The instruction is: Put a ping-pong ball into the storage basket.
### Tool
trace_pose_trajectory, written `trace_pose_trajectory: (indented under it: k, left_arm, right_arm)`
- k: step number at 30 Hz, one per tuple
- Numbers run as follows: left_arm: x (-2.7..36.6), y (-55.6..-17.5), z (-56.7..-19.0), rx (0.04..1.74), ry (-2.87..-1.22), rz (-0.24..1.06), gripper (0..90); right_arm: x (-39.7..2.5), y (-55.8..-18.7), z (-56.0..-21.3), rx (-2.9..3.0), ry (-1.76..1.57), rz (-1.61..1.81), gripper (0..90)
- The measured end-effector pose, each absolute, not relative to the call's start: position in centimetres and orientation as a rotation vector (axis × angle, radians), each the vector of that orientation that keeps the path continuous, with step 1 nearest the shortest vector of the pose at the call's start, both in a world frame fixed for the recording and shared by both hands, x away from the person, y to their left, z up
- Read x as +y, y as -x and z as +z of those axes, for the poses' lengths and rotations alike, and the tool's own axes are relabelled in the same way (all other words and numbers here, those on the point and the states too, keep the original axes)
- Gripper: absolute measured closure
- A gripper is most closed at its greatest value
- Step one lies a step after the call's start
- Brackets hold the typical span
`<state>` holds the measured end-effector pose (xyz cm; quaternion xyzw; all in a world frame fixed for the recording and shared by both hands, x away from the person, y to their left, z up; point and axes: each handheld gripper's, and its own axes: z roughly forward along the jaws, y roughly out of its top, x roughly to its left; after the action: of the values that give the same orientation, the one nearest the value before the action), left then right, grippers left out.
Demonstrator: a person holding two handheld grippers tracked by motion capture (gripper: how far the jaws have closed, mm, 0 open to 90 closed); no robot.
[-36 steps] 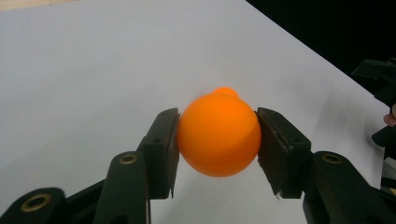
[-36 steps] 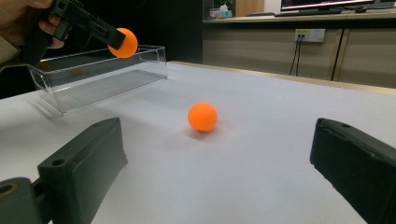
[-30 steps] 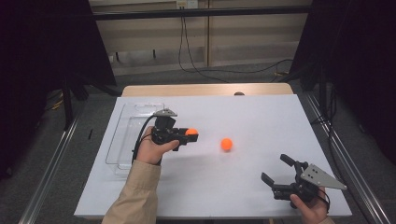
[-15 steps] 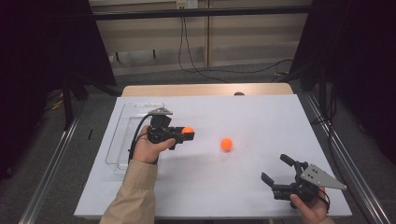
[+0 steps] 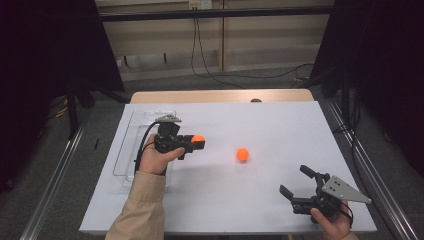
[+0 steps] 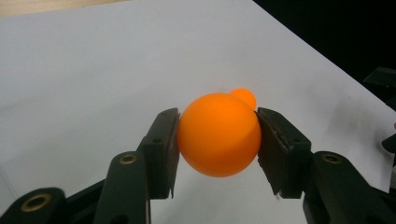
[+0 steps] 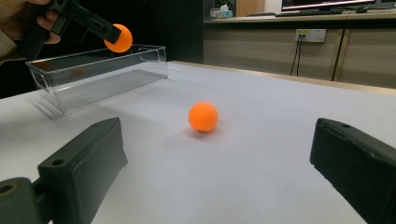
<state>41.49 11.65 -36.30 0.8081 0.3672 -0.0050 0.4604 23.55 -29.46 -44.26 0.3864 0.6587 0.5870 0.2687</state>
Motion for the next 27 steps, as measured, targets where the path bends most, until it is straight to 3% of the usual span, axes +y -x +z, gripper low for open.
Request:
trace_pose_trajectory:
  k: [27]
  left_arm:
    - [12.9, -41.6, -36.0, 0.927, -1.965, 0.003, 51.0]
  right_arm:
    - [-29.5, -23.5, -44.3, 1.778, -1.041, 1.579, 2.5]
